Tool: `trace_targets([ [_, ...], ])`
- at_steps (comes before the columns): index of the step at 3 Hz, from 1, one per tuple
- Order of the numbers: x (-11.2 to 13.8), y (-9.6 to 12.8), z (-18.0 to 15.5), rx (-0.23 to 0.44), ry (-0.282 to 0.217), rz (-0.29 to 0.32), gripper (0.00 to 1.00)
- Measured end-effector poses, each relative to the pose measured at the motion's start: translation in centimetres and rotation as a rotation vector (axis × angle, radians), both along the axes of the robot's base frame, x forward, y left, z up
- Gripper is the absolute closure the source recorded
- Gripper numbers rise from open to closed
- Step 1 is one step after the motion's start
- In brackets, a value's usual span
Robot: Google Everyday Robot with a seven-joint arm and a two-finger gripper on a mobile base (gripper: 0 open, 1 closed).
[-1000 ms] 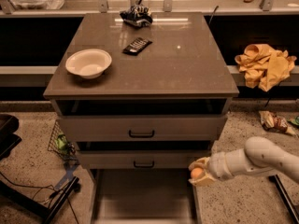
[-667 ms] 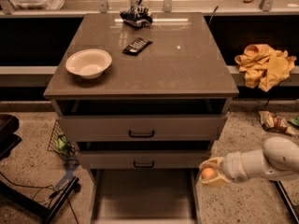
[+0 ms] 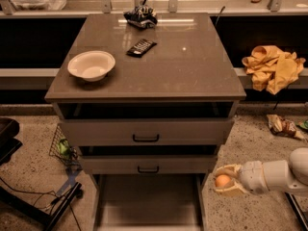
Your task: Pick orange from bottom drawer and place on counter
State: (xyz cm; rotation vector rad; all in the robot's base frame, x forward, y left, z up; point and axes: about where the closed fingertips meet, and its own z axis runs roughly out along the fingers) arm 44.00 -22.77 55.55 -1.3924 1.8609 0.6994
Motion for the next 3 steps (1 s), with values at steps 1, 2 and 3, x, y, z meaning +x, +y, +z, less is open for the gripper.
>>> trace_targets([
  [1, 0.3, 0.4, 0.6, 0.010, 0.003, -0.006, 1.00],
  [2, 2.3, 0.6, 7.1, 0.099, 0.001, -0.084, 1.00],
  [3, 4.8, 0.3, 14.4, 0.172, -0.038, -0.156, 1.00],
])
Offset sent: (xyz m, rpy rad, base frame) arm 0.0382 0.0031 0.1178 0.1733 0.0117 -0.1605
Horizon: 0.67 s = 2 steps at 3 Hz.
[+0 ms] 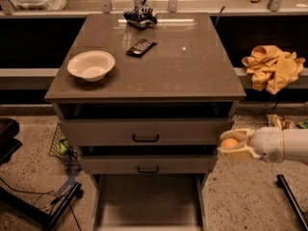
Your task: Pick orange from bottom drawer and place on counter
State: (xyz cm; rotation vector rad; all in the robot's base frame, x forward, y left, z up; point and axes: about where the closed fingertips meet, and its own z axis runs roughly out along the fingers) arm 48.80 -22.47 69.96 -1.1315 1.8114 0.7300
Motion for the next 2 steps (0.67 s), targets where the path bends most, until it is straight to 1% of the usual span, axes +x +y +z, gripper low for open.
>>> trace_targets([
  [1, 2.5, -0.1, 7.4, 0.057, -0.086, -0.047, 1.00],
  [2, 5.8, 0.4, 15.5, 0.132, -0.266, -0.069, 1.00],
])
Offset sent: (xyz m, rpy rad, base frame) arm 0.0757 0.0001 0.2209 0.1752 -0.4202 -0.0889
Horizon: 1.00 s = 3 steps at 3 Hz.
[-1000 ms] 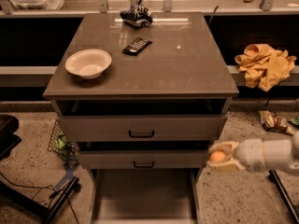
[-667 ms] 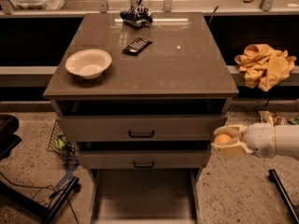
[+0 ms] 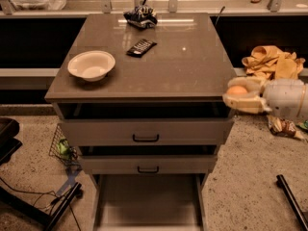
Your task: Pick orange from bottom drawer and place on counter
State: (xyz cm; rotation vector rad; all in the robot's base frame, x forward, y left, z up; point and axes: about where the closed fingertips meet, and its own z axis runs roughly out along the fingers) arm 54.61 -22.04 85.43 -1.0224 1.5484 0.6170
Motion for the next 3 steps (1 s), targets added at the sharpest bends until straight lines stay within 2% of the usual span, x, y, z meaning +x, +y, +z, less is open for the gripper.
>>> trace_targets([
  [1, 2.7, 1.2, 4.2, 0.039, -0.141, 0.005, 1.00],
  [2, 9.2, 3.1, 3.4, 0.067, -0.255, 0.048, 1.00],
  [3, 14.6, 5.3, 0.1, 0.081, -0.265, 0.096, 1.00],
])
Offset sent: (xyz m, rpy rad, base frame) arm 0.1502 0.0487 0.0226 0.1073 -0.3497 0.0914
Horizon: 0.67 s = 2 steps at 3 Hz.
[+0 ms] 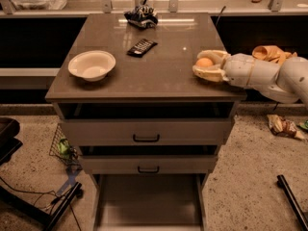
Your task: Pick orange from bottom drawer and place on counter
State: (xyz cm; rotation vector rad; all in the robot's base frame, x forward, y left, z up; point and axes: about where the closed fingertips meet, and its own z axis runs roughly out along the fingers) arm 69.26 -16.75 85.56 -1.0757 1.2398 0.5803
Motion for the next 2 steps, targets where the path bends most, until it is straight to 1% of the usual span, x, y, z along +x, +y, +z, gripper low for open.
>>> trace_targets([
  [1, 3.46, 1.96, -2.49, -0.023, 0.020, 0.037, 1.00],
  [2, 3.46, 1.97, -1.62, -0.023, 0.020, 0.037, 1.00],
])
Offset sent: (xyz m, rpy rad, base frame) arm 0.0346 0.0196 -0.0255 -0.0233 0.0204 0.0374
